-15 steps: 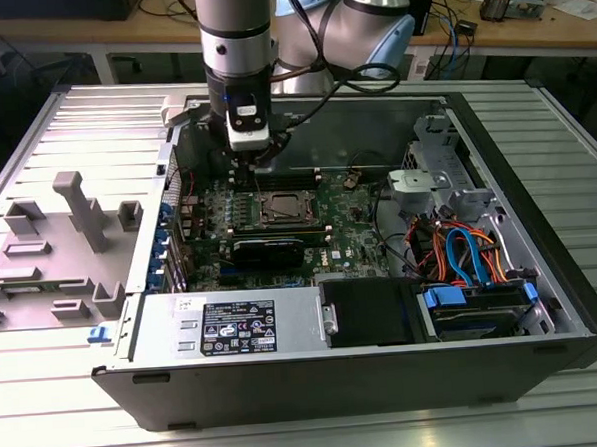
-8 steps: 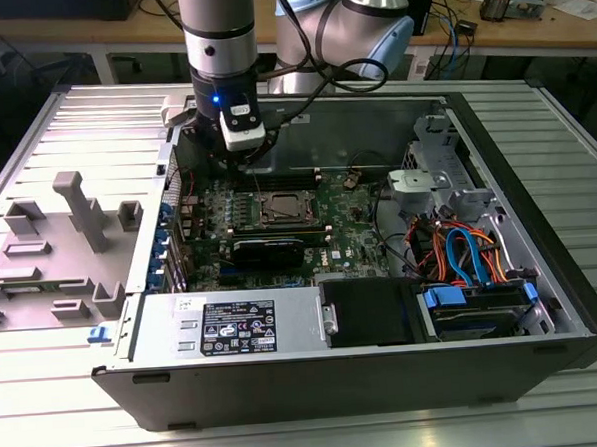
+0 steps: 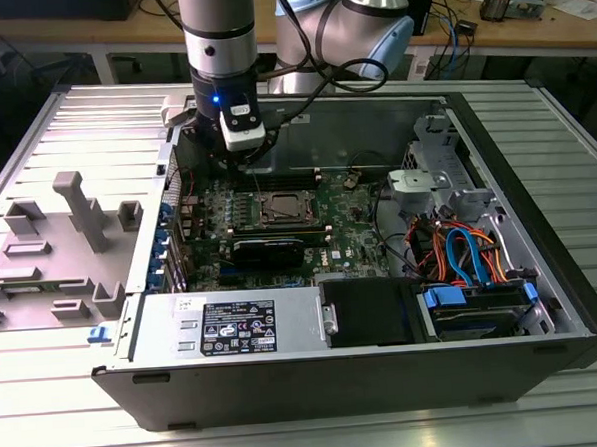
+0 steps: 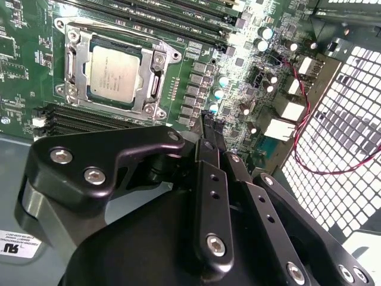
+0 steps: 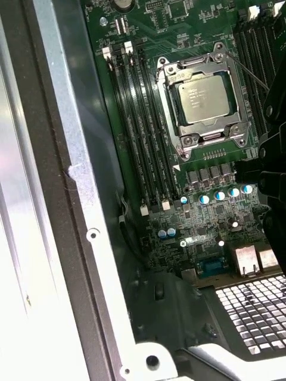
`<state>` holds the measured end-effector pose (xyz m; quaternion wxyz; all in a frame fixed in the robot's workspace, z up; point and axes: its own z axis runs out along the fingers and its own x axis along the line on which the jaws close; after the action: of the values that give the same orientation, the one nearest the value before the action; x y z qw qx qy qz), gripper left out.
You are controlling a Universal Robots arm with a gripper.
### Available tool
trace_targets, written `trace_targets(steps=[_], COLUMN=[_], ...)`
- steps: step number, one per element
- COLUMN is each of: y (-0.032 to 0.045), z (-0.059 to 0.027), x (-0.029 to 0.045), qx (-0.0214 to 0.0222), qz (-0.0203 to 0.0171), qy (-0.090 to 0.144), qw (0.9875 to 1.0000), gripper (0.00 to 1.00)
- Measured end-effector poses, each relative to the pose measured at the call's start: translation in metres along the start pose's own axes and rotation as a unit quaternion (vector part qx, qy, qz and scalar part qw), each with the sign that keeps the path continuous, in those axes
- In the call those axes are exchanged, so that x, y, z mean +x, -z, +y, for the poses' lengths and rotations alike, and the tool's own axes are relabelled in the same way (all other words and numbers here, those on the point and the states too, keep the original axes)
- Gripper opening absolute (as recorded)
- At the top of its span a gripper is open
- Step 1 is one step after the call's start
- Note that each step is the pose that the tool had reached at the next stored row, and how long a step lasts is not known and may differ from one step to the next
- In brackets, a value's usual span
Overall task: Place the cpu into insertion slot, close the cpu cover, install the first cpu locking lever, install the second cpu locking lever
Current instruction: 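Install the first cpu locking lever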
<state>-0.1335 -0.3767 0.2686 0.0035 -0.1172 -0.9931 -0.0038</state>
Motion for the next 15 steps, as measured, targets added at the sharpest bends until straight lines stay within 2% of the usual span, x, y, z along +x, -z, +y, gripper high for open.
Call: trace_targets(steps=[3,5,7,12,14,15], y=[-0.0003,-0.0015,-0.0026,-0.0028,-0.0029,-0.0028], z=[0.0,0.0,0.001,0.0104,0.0141,0.0151], x=[0.0,0.0,0.0004,0.0025,0.0034,0.0037], qx=[0.0001,0.0003,0.0004,0.0005,-0.0003,-0.0011], qz=[0.0,0.0002,0.0003,0.0004,-0.0044,-0.0096], qy=[0.005,0.029,0.052,0.058,0.064,0.068], qw=[1.0,0.9996,0.9986,0.9983,0.9979,0.9977], gripper=[0.11,0.11,0.11,0.11,0.11,0.11])
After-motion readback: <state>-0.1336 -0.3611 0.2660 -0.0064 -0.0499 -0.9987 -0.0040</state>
